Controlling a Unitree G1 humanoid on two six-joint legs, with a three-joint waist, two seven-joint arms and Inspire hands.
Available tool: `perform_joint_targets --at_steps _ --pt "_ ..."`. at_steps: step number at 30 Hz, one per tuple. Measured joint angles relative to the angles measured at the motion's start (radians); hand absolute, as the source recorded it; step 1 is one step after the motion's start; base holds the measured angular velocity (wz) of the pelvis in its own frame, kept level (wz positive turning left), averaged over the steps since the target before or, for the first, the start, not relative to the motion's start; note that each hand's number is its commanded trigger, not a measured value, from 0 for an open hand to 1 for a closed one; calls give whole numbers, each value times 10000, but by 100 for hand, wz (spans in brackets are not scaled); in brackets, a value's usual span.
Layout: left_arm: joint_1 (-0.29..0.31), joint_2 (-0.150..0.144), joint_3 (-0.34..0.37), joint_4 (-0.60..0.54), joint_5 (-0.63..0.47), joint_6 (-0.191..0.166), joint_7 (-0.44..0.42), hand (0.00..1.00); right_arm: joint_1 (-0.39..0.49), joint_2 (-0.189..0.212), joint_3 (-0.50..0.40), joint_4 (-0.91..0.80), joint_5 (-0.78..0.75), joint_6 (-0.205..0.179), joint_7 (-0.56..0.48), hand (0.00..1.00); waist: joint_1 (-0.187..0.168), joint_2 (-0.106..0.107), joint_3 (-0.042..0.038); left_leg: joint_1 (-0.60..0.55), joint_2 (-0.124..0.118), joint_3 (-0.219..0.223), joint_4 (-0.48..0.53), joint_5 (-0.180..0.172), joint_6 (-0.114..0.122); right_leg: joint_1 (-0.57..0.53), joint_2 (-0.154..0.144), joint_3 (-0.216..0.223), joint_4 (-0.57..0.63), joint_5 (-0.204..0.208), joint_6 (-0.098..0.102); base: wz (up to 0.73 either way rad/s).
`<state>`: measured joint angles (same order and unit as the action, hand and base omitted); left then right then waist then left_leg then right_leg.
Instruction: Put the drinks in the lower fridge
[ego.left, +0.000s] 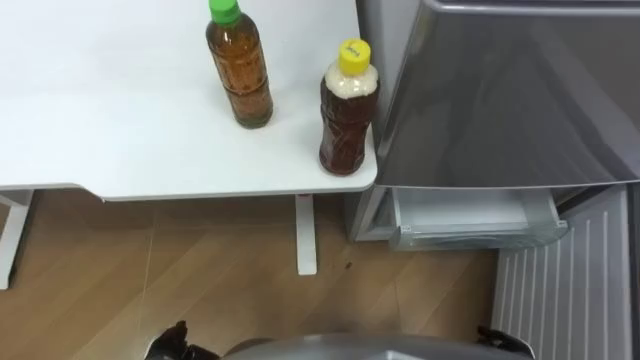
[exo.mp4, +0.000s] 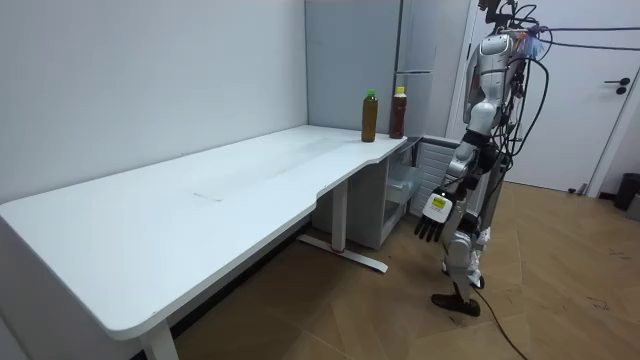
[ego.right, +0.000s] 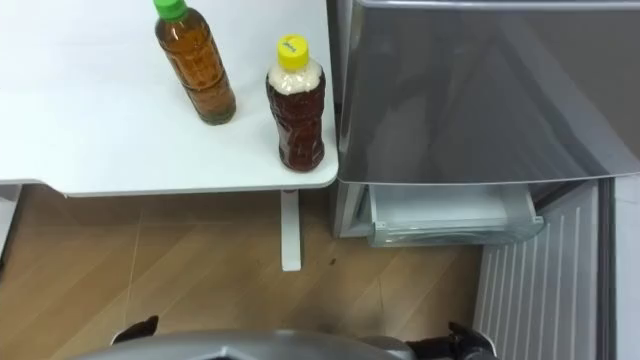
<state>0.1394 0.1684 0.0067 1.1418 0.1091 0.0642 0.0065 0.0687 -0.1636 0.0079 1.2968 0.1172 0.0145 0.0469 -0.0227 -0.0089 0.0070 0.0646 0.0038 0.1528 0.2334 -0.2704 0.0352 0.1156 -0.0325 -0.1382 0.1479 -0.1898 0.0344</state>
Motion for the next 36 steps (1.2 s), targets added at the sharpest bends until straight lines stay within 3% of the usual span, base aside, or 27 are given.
perform_joint_targets --at_steps 10,15,22,28,34,36 --pt "184 -6 128 94 -907 19 186 0 11 1 302 102 517 110 -4 0 57 -96 37 109 3 22 -125 1 -2 76 10 -12 21 1 -2 0" --pt "261 -20 203 212 -1999 78 363 0 -7 -2 398 319 1156 305 -10 0 76 -64 -4 113 2 16 -107 1 -2 62 9 -19 24 2 -3 0" --pt "485 -256 1170 187 -3500 91 939 0 105 33 144 360 1308 319 -109 0 98 -30 -13 107 -24 -205 -4 2 0 231 -15 -310 22 3 -5 9" --pt "526 -362 1984 166 -4945 105 1919 0 36 25 64 417 1186 515 -168 0 344 -24 -18 178 -7 -233 23 2 -1 328 -2 -325 22 2 -4 2" --pt "532 -343 2898 -303 -8000 113 2876 0 275 21 93 271 1161 525 -434 0 600 10 -14 175 -5 -413 21 -1 -2 415 -20 -479 27 2 -4 9" --pt "485 -337 3163 -707 -9001 -69 3348 0 267 -9 85 268 1125 516 -435 0 644 34 -26 183 -4 -503 41 1 -4 423 -25 -566 29 2 -4 10"
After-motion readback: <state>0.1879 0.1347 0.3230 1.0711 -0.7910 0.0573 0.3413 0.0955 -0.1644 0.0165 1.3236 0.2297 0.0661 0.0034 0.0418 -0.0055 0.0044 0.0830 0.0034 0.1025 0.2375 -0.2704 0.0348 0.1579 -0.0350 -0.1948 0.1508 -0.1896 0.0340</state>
